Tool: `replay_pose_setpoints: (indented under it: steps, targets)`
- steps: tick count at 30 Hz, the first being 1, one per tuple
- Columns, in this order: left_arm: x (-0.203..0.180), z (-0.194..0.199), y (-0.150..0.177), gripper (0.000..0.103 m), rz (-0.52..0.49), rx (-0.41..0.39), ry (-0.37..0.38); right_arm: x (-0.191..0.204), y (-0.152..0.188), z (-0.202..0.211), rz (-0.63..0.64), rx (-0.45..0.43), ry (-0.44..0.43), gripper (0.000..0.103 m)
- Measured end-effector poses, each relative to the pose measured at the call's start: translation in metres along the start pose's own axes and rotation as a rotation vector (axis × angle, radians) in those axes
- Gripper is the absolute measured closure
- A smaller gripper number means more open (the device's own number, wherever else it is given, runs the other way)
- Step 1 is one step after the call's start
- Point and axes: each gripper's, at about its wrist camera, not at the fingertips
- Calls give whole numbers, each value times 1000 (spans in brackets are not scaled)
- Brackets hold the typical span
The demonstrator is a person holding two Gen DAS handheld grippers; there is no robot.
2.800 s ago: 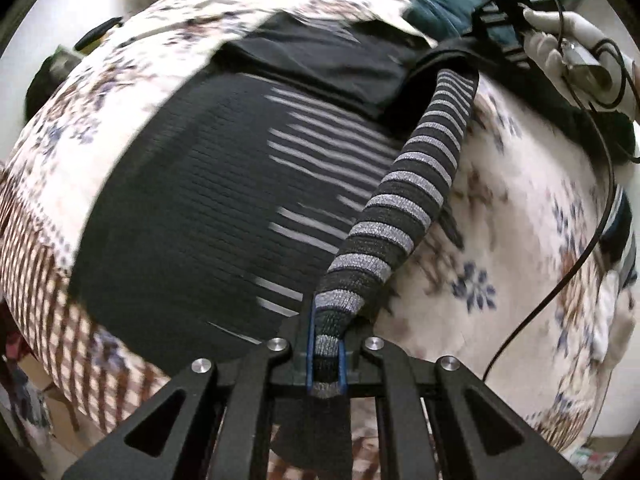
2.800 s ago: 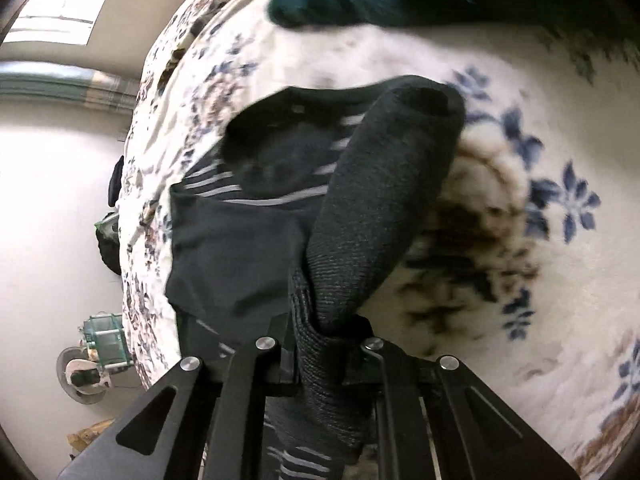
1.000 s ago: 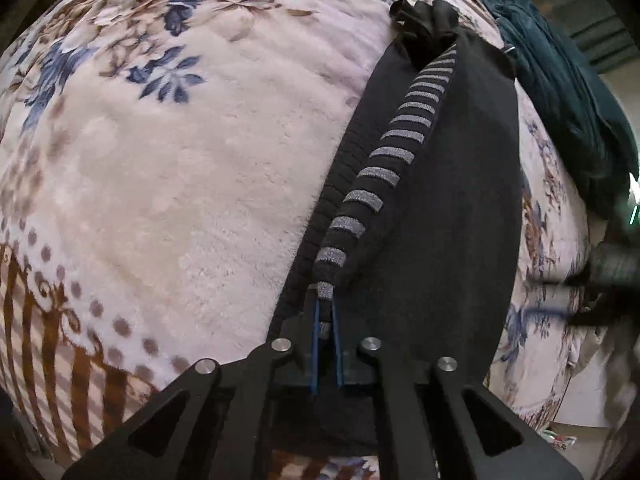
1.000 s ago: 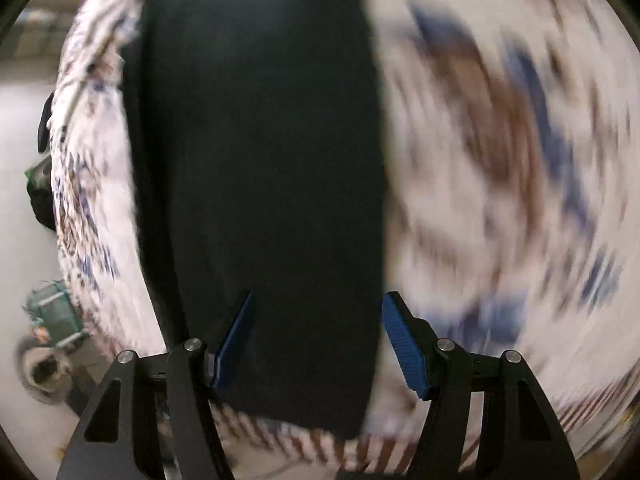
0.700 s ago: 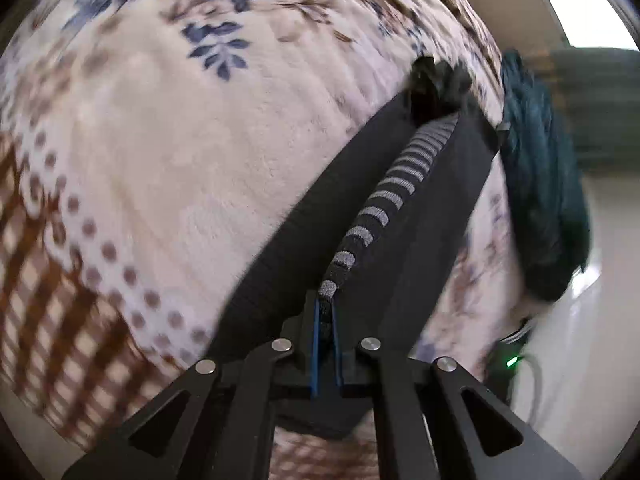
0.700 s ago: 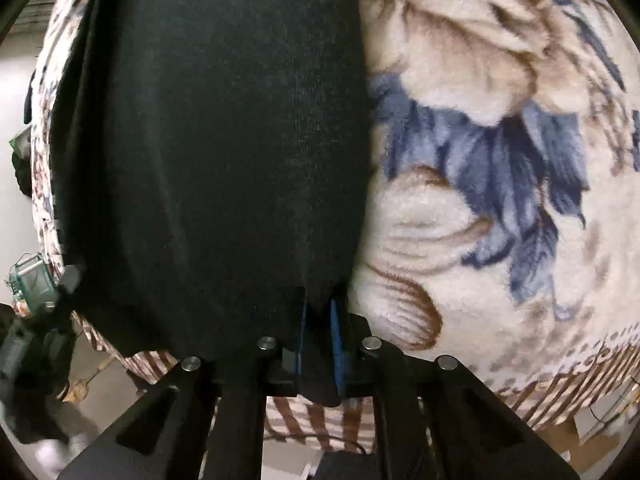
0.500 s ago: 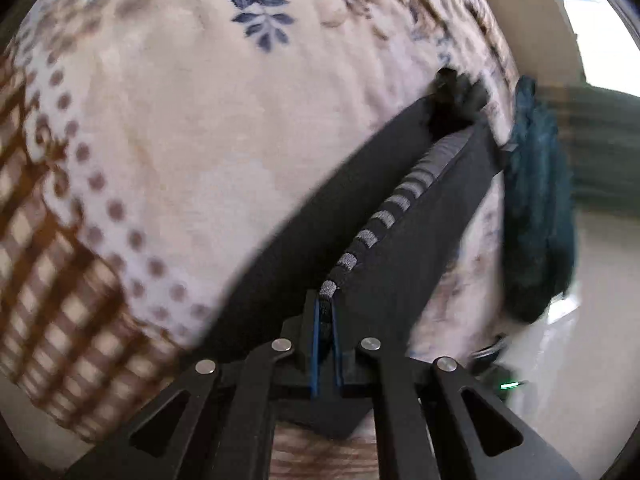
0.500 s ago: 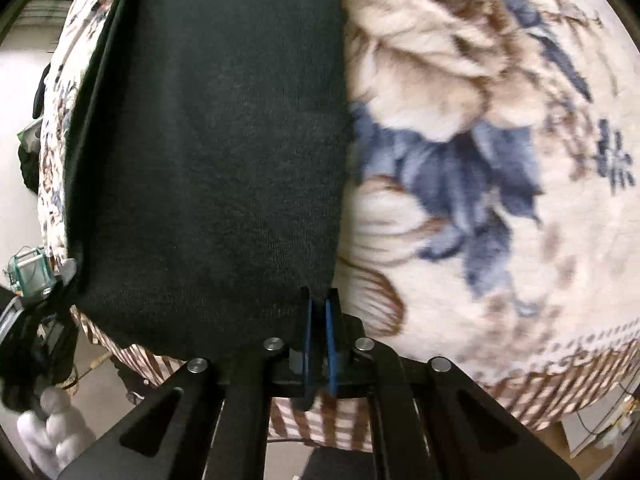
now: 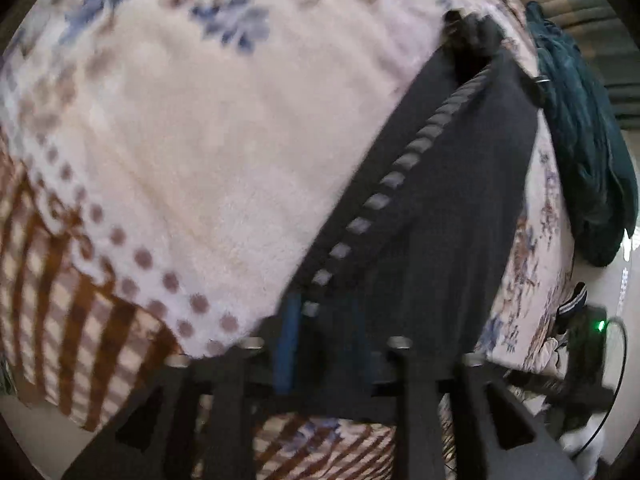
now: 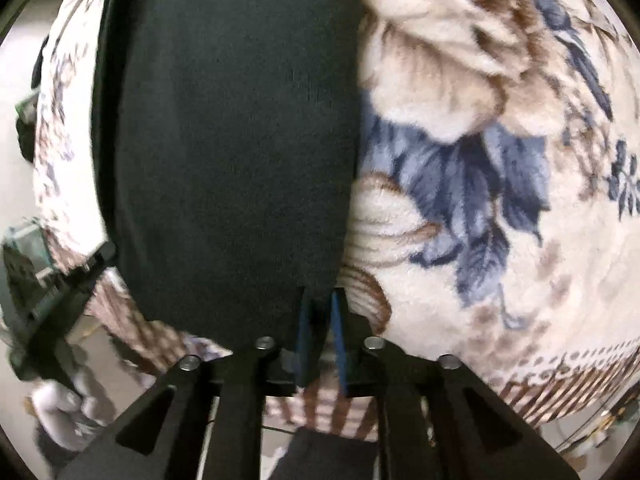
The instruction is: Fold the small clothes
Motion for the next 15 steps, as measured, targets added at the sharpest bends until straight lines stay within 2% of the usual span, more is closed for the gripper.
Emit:
replay_pose_setpoints:
  steps: [1, 2, 3, 7, 9, 11, 13, 15]
  targets:
    - [-7, 10, -2, 64, -13, -31, -1, 6, -9, 17, -16, -32, -29, 56]
    - [-13, 18, -6, 63, -27, -61, 5, 7, -14, 29, -25, -58, -54, 48]
    - [-16, 22, -9, 62, -40, -80, 1, 8, -23, 43, -32, -83, -76, 44]
    - [-44, 24, -35, 62, -122, -159, -50, 23, -88, 105, -64, -183, -173, 44]
    - [-51, 15, -46, 62, -160, -180, -91, 46, -136, 133, -40, -229, -212, 44]
    - [-56, 1, -53, 62, -179, -189, -131, 81, -190, 157, 19, -295, -204, 44]
    - [-56, -14, -56, 62, -187, -188, -226, 117, -249, 173, 72, -336, -182, 44]
    - [-52, -25, -55, 62, -203, -194, -394, 139, -301, 181, 95, -328, -198, 44]
Point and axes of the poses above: each gripper's, at about its wrist camera, not at the fingertips, and z roughly against the way its jaws point, x to its left, y to its underside
